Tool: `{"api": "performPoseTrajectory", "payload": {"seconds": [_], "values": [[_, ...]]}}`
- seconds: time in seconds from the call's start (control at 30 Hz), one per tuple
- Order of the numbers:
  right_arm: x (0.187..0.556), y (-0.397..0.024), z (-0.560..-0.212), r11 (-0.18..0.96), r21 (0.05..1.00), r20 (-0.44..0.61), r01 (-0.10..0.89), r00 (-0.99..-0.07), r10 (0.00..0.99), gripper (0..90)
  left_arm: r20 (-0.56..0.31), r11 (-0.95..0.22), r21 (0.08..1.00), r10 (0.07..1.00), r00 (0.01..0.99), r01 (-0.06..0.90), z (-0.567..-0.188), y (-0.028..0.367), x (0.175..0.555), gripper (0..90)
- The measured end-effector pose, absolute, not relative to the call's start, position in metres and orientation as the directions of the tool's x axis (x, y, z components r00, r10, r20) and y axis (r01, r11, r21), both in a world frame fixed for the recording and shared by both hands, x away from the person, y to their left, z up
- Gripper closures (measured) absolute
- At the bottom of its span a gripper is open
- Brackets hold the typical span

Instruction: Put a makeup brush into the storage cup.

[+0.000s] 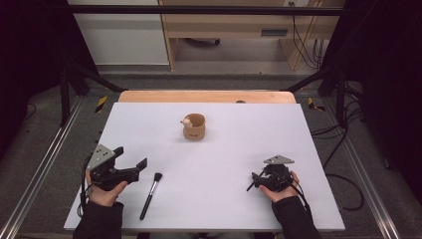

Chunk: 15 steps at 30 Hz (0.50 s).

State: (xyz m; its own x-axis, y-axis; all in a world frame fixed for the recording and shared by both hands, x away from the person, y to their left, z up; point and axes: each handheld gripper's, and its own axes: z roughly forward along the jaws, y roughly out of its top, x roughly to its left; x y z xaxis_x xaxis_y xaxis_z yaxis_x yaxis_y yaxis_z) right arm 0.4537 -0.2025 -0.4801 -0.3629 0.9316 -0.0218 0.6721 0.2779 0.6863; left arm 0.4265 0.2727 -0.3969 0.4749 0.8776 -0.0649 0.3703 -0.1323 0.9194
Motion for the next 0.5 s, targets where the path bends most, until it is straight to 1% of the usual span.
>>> {"api": "performPoseTrajectory", "payload": {"seconds": [0.1, 0.33, 0.5], "values": [[0.4535, -0.2026, -0.4797, 0.27, 0.685, 0.0, 0.676, -0.371, 0.929, 32.9, -0.065, -0.133, 0.919, 0.877, 0.476, 0.371, -0.3971, 0.2725, 0.4265, 5.5], [0.4531, -0.2027, -0.4792, 0.284, 0.685, -0.004, 0.671, -0.387, 0.922, 37.6, -0.064, -0.135, 0.918, 0.877, 0.477, 0.372, -0.3973, 0.2723, 0.4266, 5.5], [0.4524, -0.2028, -0.4778, 0.279, 0.682, 0.01, 0.676, -0.391, 0.92, 44.2, -0.063, -0.136, 0.918, 0.877, 0.477, 0.372, -0.3974, 0.2724, 0.4266, 5.6]]}}
